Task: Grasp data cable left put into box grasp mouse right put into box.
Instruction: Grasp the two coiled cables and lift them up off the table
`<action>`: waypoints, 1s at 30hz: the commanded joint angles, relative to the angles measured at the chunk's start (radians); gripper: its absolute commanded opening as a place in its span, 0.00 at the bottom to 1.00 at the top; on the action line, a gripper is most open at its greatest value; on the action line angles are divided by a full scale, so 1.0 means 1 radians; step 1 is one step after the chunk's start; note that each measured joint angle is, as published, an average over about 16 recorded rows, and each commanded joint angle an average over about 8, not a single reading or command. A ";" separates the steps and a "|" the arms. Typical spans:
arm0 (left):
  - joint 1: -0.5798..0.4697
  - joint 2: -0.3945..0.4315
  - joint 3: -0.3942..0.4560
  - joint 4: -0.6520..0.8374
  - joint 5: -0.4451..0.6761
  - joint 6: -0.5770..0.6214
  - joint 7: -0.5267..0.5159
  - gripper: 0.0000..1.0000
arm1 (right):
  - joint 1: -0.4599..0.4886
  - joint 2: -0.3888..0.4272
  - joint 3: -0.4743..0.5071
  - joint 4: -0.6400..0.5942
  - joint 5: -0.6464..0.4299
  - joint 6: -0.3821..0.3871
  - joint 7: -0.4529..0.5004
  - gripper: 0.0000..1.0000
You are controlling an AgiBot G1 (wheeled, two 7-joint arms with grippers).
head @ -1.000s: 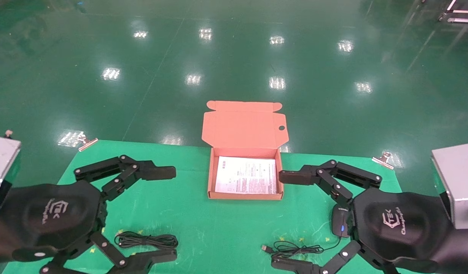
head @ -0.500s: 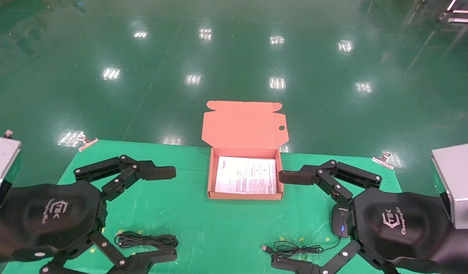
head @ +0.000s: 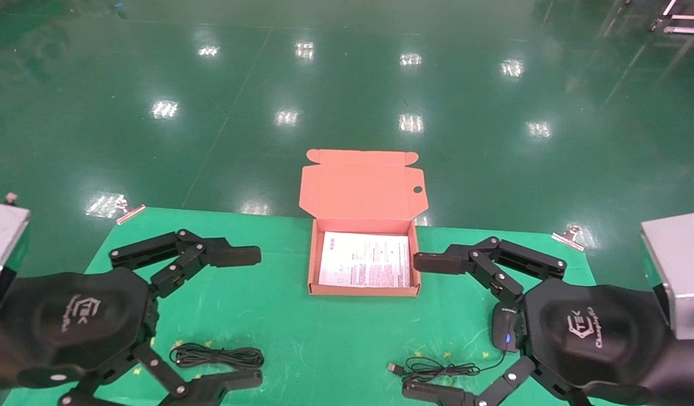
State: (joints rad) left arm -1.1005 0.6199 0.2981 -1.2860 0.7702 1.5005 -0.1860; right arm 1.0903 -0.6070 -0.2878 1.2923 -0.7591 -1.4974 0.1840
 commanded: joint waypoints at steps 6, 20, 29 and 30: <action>-0.057 0.018 0.044 0.001 0.089 0.017 -0.004 1.00 | 0.048 0.008 -0.027 0.021 -0.077 -0.015 -0.003 1.00; -0.297 0.096 0.270 -0.029 0.451 0.070 -0.075 1.00 | 0.356 -0.056 -0.332 0.057 -0.523 -0.082 -0.060 1.00; -0.395 0.164 0.443 -0.029 0.672 0.060 -0.093 1.00 | 0.526 -0.147 -0.609 0.063 -0.802 -0.068 -0.107 1.00; -0.400 0.173 0.459 -0.030 0.697 0.057 -0.095 1.00 | 0.536 -0.158 -0.635 0.063 -0.831 -0.065 -0.110 1.00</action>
State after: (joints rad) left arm -1.4918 0.7944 0.7526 -1.3182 1.4710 1.5525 -0.2811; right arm 1.6141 -0.7660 -0.9137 1.3556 -1.5878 -1.5608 0.0748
